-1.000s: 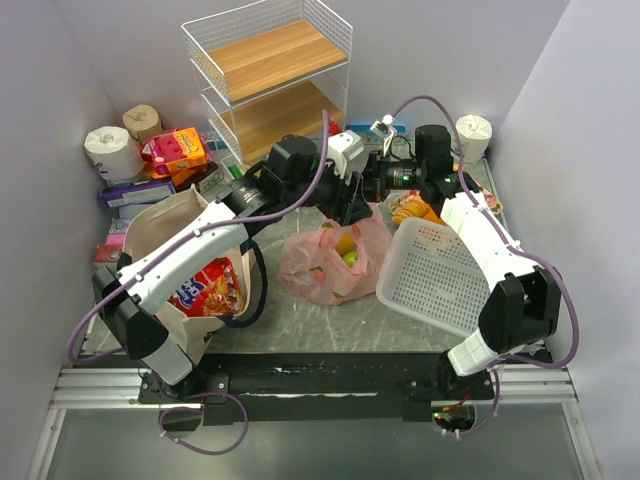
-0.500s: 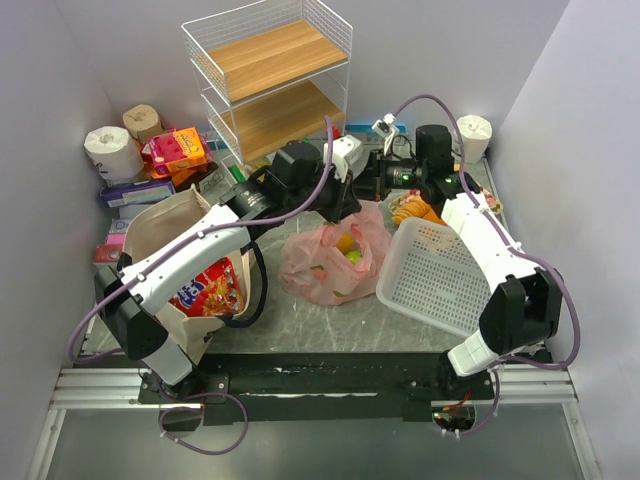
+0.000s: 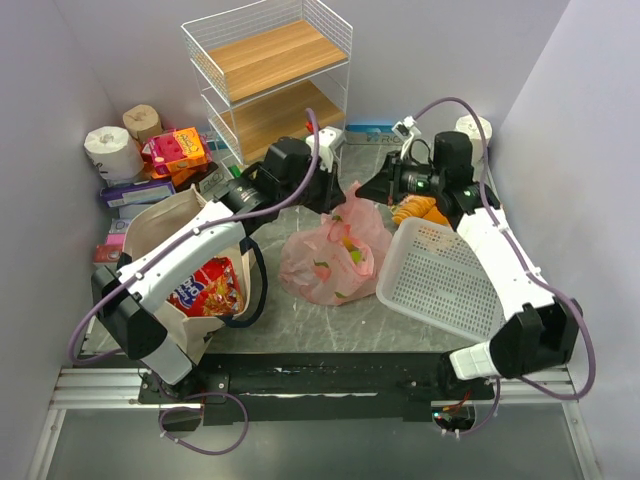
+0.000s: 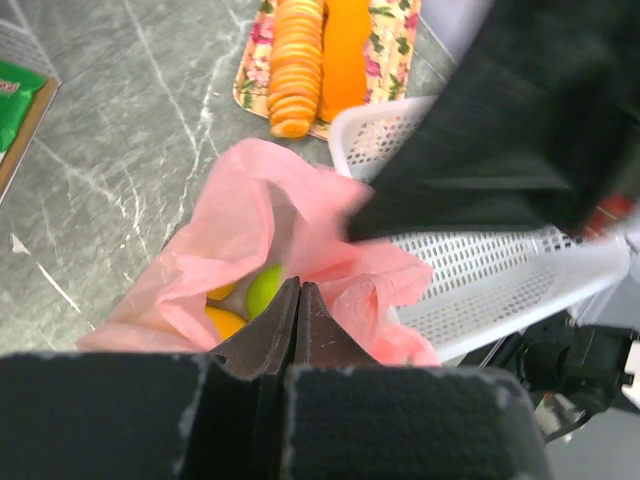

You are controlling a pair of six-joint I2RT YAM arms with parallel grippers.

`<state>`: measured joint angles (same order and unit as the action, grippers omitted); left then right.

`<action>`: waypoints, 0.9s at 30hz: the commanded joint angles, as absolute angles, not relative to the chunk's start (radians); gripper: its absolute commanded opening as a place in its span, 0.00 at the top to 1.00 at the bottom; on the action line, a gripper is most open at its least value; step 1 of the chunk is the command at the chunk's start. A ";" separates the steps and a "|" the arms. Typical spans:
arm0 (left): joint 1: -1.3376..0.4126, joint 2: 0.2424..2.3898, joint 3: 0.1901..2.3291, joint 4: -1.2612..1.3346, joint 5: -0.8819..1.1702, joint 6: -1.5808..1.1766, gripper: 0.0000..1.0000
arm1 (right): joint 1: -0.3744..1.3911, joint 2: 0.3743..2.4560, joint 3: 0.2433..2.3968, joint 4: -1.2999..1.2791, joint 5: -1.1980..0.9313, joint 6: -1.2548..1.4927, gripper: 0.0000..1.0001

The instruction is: Place the mixed food into the grocery bags and tie them

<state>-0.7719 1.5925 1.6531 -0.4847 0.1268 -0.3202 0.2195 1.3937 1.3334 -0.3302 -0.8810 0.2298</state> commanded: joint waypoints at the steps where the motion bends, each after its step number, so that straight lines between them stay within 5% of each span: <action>1: -0.741 1.563 1.646 -0.474 0.095 -0.382 0.99 | 0.219 1.277 1.292 -0.308 -0.841 0.227 1.00; 22: -0.692 1.565 1.651 -0.443 0.078 -0.434 0.99 | 0.368 1.175 1.149 -0.262 -0.781 0.239 1.00; 24: -0.670 1.519 1.594 -0.401 0.126 -0.419 0.85 | 0.344 1.177 1.150 -0.262 -0.826 0.248 1.00; 25: -0.654 1.503 1.573 -0.381 0.150 -0.388 0.67 | 0.333 1.181 1.155 -0.262 -0.844 0.253 1.00; 27: -0.626 1.455 1.502 -0.323 0.236 -0.355 0.48 | 0.299 1.192 1.164 -0.265 -0.877 0.264 1.00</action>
